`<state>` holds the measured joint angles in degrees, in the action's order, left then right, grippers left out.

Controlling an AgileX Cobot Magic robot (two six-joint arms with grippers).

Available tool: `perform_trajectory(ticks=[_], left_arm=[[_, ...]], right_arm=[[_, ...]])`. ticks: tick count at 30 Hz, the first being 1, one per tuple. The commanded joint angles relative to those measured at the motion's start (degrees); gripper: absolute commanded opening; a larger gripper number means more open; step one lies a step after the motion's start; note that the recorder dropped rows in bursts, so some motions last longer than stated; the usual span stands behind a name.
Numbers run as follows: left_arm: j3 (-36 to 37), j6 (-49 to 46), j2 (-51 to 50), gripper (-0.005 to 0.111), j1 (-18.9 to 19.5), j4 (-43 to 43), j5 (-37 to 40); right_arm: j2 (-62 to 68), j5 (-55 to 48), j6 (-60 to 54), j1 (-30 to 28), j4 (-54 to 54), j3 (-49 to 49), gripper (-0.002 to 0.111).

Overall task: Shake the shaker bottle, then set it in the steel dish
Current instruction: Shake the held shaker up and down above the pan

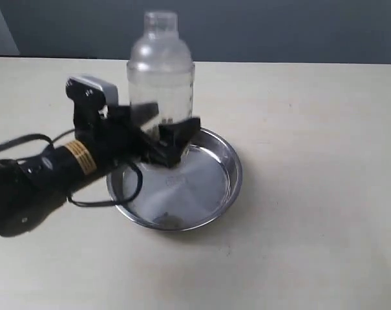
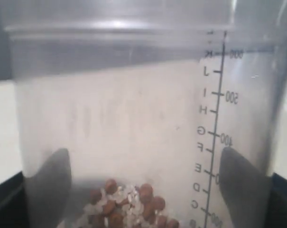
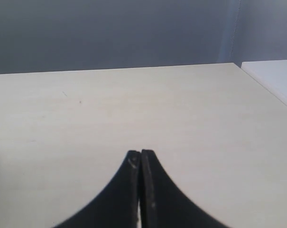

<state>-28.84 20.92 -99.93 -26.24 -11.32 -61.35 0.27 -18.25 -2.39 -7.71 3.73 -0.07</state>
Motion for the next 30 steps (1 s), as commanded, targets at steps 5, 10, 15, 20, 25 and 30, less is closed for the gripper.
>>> perform_trajectory(ticks=[5, 10, 15, 20, 25, 30], left_arm=[[-8.2, -17.9, 12.4, 0.000, -1.3, 29.7, 41.9], [-8.2, -27.0, 10.8, 0.000, -6.6, 35.4, 26.7], [-10.8, -13.9, 9.3, 0.000, -7.1, 8.0, 25.1], [-10.1, -8.5, 4.5, 0.000, -1.2, 4.5, 8.0], [-4.2, -10.6, 9.9, 0.000, -5.7, 6.5, 14.5], [1.6, -6.1, 7.3, 0.000, -7.2, 12.6, 7.6]], right_arm=[[-0.3, 0.8, -0.1, -0.2, 0.0, 0.1, -0.001], [-0.3, 0.8, -0.1, -0.2, 0.0, 0.1, -0.001], [-0.3, 0.8, -0.1, -0.2, 0.0, 0.1, -0.001], [-0.3, 0.8, -0.1, -0.2, 0.0, 0.1, -0.001], [-0.3, 0.8, -0.1, -0.2, 0.0, 0.1, -0.001], [-0.3, 0.8, -0.1, -0.2, 0.0, 0.1, -0.001]])
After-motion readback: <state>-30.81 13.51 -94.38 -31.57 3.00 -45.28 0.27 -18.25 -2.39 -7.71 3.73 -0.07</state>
